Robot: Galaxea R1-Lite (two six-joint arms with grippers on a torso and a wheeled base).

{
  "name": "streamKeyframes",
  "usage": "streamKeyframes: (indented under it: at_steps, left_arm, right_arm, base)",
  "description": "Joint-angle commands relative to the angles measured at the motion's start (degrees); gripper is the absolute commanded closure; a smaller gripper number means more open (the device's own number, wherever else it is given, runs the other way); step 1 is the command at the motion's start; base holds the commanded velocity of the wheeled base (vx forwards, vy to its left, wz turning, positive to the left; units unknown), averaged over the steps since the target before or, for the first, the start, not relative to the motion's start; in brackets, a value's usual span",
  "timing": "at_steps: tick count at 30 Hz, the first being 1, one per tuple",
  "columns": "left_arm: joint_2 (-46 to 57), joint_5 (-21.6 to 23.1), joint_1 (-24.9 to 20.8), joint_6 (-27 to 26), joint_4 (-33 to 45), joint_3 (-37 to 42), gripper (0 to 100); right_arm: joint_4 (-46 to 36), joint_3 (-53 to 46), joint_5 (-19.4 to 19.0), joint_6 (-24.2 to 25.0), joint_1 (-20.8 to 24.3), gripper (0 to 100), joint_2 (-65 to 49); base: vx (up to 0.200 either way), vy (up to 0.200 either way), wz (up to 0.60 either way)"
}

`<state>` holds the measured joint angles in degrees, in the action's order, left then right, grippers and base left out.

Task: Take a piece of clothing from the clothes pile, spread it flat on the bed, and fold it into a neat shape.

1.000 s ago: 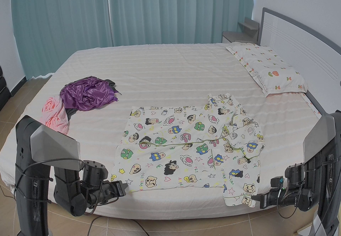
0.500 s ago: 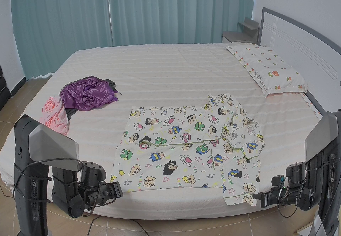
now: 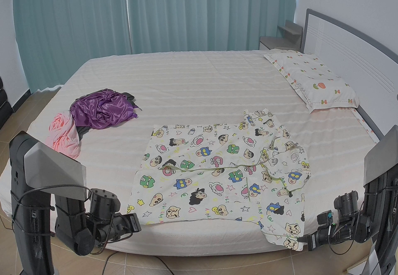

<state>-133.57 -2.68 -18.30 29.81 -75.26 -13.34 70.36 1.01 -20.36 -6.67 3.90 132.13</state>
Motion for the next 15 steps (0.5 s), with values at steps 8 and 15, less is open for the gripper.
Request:
streamKeyframes:
  at_steps: [8,15]
  left_arm:
    - [1.4,0.0,-0.4,-1.1,-0.2,3.6,100]
    - [1.6,0.0,-1.1,-2.3,-0.2,6.0,100]
  right_arm:
    - [-10.6,-1.0,-1.9,-5.1,-2.6,100,-6.4]
    - [-17.6,-1.0,-2.5,-7.5,-2.5,100,-10.2]
  base:
    - [0.000,0.000,0.00]
    - [0.000,0.000,0.00]
